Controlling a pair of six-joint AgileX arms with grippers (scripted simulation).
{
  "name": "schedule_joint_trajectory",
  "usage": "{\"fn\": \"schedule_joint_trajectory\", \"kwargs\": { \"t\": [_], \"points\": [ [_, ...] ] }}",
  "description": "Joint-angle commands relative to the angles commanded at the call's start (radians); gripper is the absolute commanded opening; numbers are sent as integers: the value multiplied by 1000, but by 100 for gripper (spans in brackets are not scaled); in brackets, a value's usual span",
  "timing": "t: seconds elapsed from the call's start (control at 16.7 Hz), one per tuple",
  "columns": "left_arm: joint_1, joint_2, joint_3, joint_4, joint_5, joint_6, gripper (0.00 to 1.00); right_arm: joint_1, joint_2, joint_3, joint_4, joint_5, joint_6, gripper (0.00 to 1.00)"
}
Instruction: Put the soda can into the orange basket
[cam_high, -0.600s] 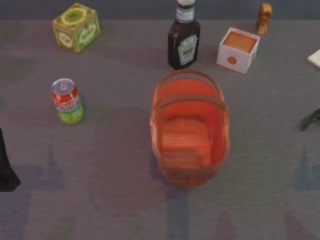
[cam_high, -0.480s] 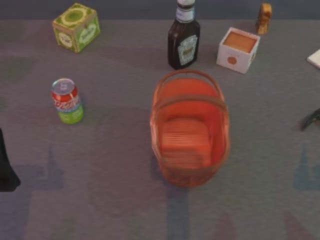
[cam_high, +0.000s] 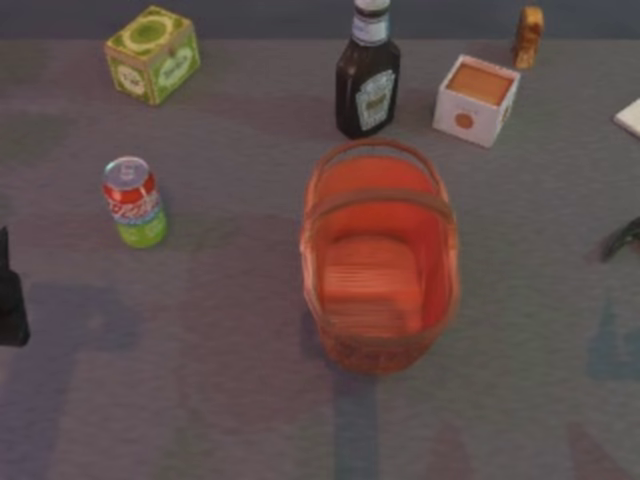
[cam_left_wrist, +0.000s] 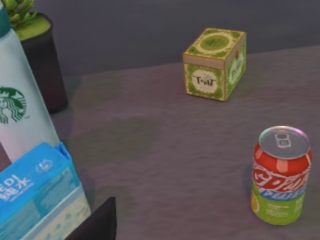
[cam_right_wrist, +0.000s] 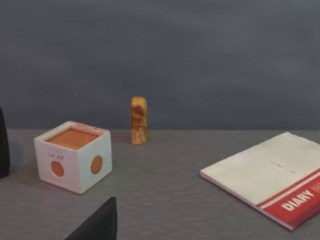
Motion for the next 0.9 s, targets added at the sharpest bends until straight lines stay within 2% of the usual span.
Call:
{"fn": "schedule_joint_trajectory", "kwargs": {
  "t": [0.9],
  "points": [
    [-120, 1562, 1361, -862, 1, 426, 100, 0, 0, 0, 0, 0, 0, 100]
  ]
}}
